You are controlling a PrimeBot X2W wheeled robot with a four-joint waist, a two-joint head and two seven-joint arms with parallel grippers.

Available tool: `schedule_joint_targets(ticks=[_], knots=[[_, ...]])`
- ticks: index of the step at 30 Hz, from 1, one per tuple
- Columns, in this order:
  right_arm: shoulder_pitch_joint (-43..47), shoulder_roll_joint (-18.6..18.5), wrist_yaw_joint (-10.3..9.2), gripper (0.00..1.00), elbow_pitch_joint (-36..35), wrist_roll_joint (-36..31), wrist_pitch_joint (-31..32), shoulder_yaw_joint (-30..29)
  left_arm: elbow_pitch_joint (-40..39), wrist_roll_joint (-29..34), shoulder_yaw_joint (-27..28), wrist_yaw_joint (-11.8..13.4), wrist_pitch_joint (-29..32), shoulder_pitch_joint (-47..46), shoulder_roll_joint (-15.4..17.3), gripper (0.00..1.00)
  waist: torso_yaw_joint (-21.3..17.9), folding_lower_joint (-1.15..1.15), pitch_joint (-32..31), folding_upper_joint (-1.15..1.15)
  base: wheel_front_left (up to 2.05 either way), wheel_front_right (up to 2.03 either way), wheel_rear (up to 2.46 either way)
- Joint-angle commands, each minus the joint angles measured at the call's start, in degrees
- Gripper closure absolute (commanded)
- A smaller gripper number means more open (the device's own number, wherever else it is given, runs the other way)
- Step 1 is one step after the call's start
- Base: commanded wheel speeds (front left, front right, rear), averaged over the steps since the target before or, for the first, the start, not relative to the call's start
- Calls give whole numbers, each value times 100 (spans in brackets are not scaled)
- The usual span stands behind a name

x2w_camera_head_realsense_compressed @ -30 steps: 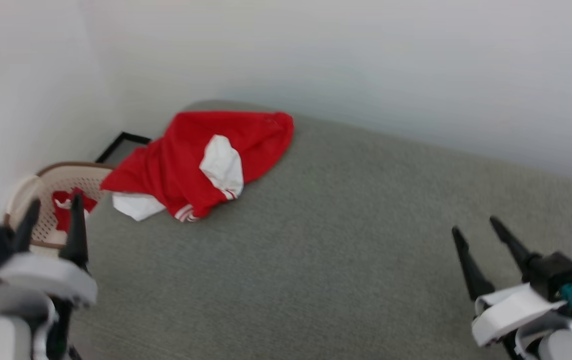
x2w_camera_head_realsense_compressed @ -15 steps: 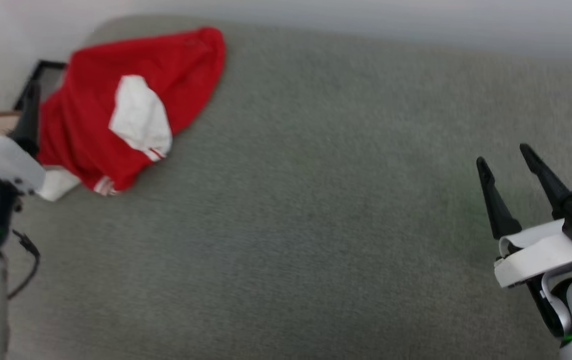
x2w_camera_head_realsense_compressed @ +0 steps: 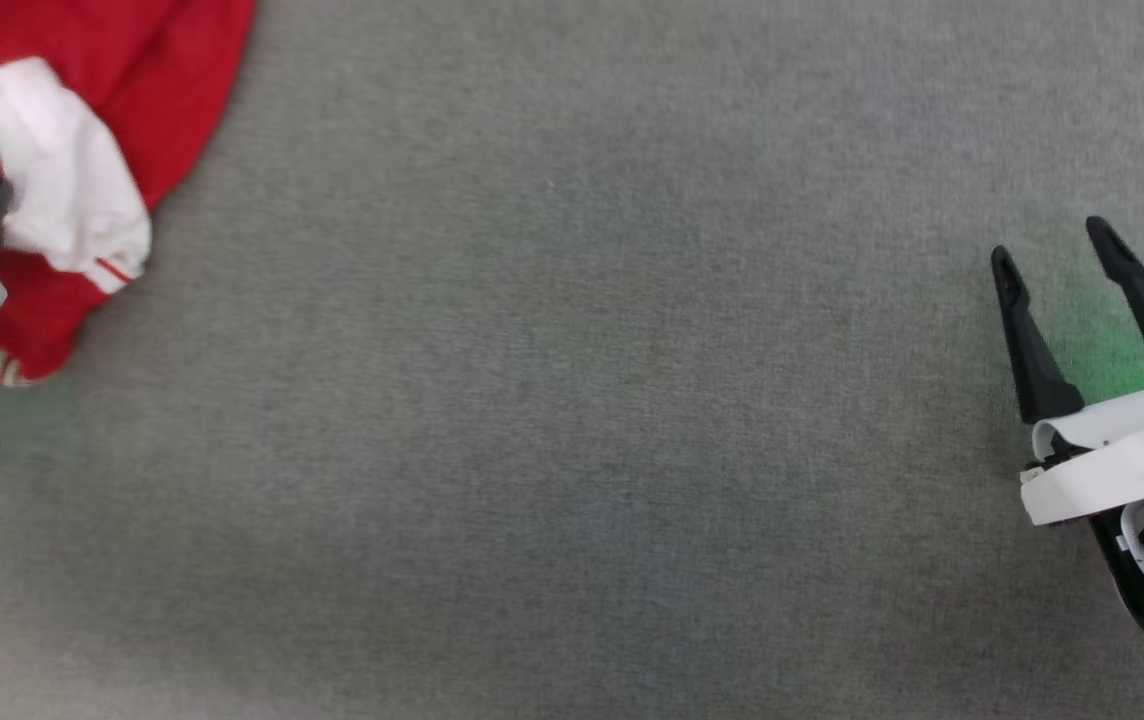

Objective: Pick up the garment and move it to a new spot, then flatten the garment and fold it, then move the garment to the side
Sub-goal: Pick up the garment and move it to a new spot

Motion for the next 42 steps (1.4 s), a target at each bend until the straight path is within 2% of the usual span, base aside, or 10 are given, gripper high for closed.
schedule_joint_targets(ticks=[1, 6, 10, 11, 12, 13, 21, 33, 38, 42], knots=[[-58, -23, -8, 0, -76, -13, 24, -43, 277, 28, -53, 67, 146, -168, 25, 0, -261, 0, 384, 0, 0, 0, 0], [-100, -42, -8, 0, -210, -56, 102, -76, 1137, 20, -154, 232, 598, -395, -88, 0, -276, 0, 493, 0, 0, 0, 0], [-127, -37, -8, 0, -278, -76, 170, -94, 1649, 7, -260, 177, 826, -431, -200, 0, -280, 0, 509, 0, 0, 0, 0], [-128, -35, -8, 0, -283, -83, 184, -100, 1736, -8, -273, 160, 850, -444, -238, 33, -276, 0, 499, 0, 0, 0, 0], [-130, -39, -8, 0, -288, -89, 191, -107, 1802, -35, -261, 135, 829, -466, -269, 95, -271, 0, 482, 0, 0, 0, 0], [-130, -47, -8, 0, -294, -93, 196, -118, 1844, -52, -255, 114, 742, -481, -282, 100, -263, 0, 462, 0, 0, 0, 0], [0, -1, -8, 0, -261, -123, 173, -226, 1735, -30, -234, 18, -130, -855, 97, 100, -154, 0, 132, 0, 0, 0, 0], [247, 130, -8, 0, -55, -63, 50, -261, 973, 187, -544, -67, -1276, -1141, 381, 100, 64, 0, -645, 0, 0, 0, 0], [302, 187, -8, 0, 35, -24, 10, -255, 523, 286, -637, -72, -1535, -1184, 489, 100, 116, 0, -1004, 0, 0, 0, 0], [392, 247, -8, 0, 98, -14, -22, -280, 43, 330, -712, -48, -1434, -1133, 575, 100, 127, 0, -1253, 0, 0, 0, 0]])
